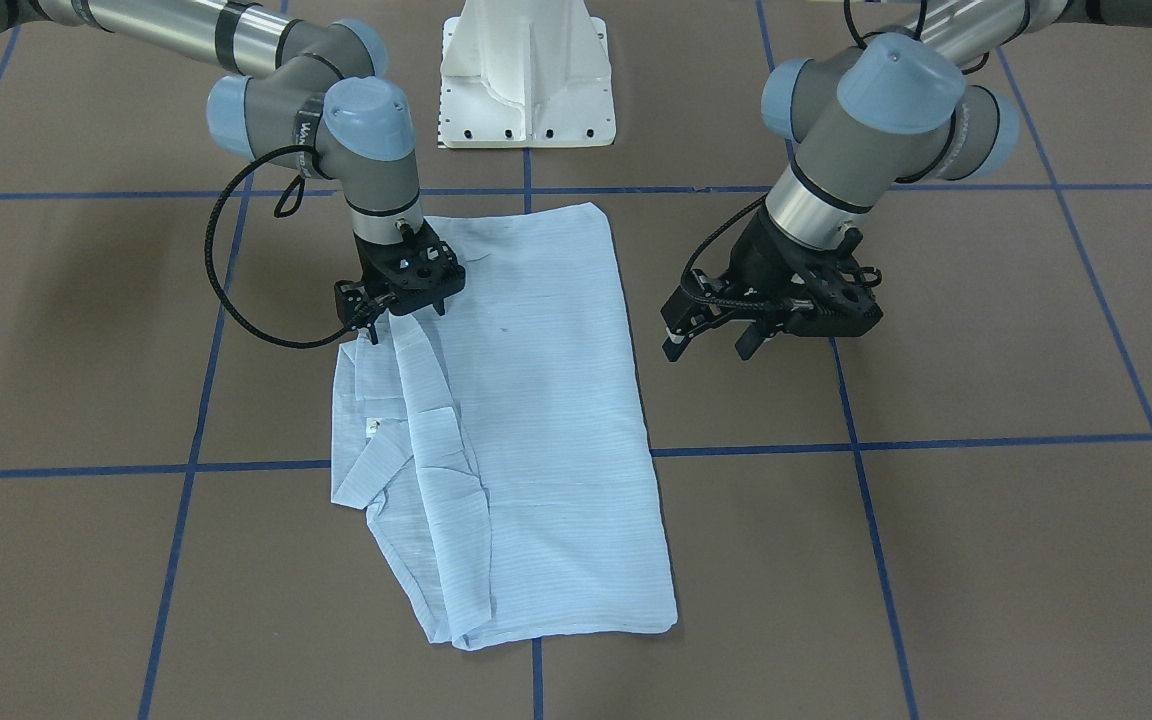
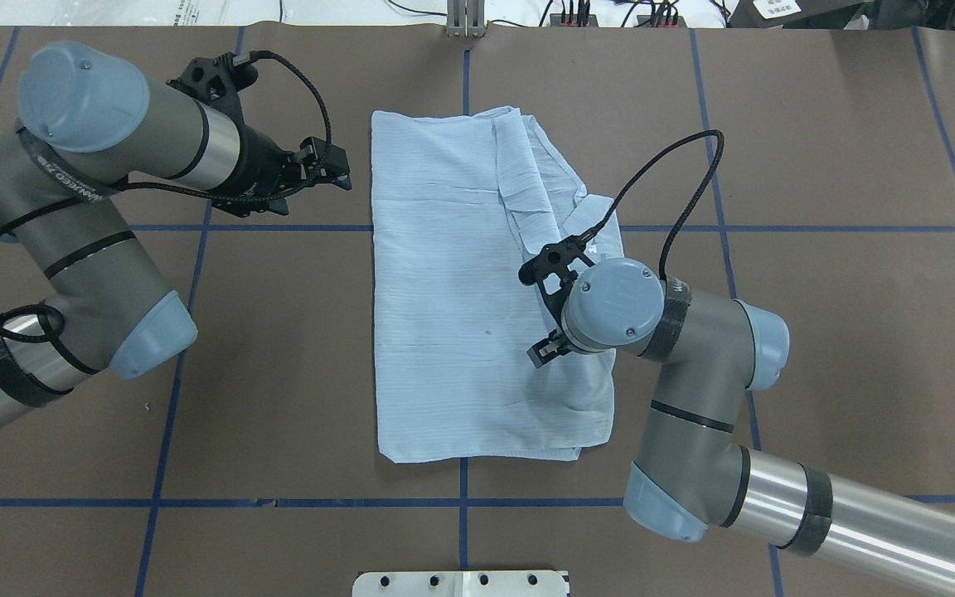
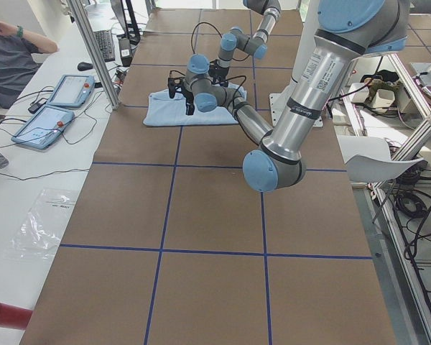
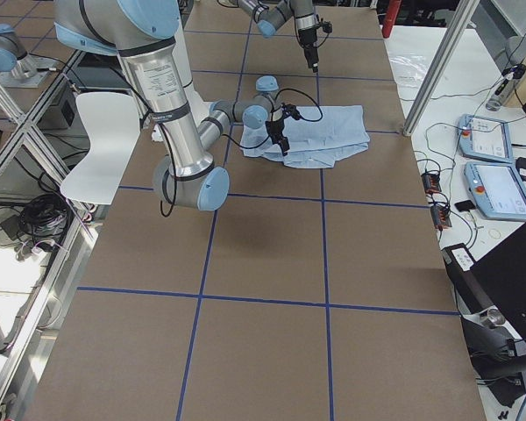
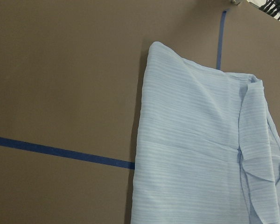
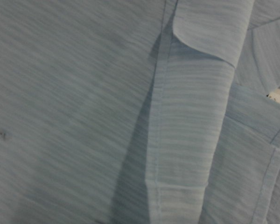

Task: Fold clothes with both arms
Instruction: 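Raise the right gripper off the shirt and draw it back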

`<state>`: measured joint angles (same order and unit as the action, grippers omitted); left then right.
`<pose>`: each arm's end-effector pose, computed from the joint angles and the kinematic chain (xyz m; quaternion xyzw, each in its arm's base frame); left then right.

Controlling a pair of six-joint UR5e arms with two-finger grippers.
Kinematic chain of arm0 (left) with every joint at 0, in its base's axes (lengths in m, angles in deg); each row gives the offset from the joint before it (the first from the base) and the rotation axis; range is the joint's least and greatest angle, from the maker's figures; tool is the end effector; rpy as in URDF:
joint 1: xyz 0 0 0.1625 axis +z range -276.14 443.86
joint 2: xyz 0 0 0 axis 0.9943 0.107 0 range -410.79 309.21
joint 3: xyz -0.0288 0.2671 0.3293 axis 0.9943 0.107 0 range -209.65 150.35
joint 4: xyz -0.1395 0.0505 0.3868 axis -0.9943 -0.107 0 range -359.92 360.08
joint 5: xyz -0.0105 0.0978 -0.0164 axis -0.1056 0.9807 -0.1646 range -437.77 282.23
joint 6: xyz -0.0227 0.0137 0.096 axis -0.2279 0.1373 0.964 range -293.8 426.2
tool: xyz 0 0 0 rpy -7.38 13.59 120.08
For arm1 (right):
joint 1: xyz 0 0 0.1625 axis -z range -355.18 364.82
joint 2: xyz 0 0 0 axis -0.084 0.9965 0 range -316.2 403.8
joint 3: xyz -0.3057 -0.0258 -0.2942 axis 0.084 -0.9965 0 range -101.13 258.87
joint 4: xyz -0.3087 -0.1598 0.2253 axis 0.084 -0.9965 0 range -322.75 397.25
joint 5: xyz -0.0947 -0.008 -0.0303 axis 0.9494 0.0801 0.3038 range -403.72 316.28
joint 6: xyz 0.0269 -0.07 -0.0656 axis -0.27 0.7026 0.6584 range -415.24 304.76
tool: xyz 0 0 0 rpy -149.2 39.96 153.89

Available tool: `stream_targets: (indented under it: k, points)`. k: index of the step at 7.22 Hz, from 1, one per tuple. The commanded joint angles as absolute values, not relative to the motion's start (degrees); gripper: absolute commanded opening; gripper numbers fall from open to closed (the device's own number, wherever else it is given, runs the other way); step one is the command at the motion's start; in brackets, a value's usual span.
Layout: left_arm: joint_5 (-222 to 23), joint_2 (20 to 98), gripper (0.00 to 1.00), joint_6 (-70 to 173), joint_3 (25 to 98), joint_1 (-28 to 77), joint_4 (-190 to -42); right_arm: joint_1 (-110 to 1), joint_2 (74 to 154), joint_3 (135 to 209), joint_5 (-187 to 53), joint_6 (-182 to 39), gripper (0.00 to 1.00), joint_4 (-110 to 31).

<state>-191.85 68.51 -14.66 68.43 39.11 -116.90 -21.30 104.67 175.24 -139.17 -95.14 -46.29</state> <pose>0.3927 -0.5198 0.2444 0.0786 0.5444 -0.1473 0.8220 -0.5441 -0.4047 0.3130 0.1857 -0.3089 -0.2104 0.9088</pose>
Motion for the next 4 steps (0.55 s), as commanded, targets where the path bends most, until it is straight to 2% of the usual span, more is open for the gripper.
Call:
stream_targets:
  k: [1, 4]
  points:
    - [-191.85, 69.44, 1.0, -14.66, 68.44, 39.12, -116.72, -23.65, 105.84, 175.02, -139.17, -92.61, 1.0, -46.43]
    - [-191.85, 70.32, 1.0, -14.66, 68.44, 39.21, -116.72, -28.2, 108.39, 175.02, -141.08, -88.83, 1.0, -46.08]
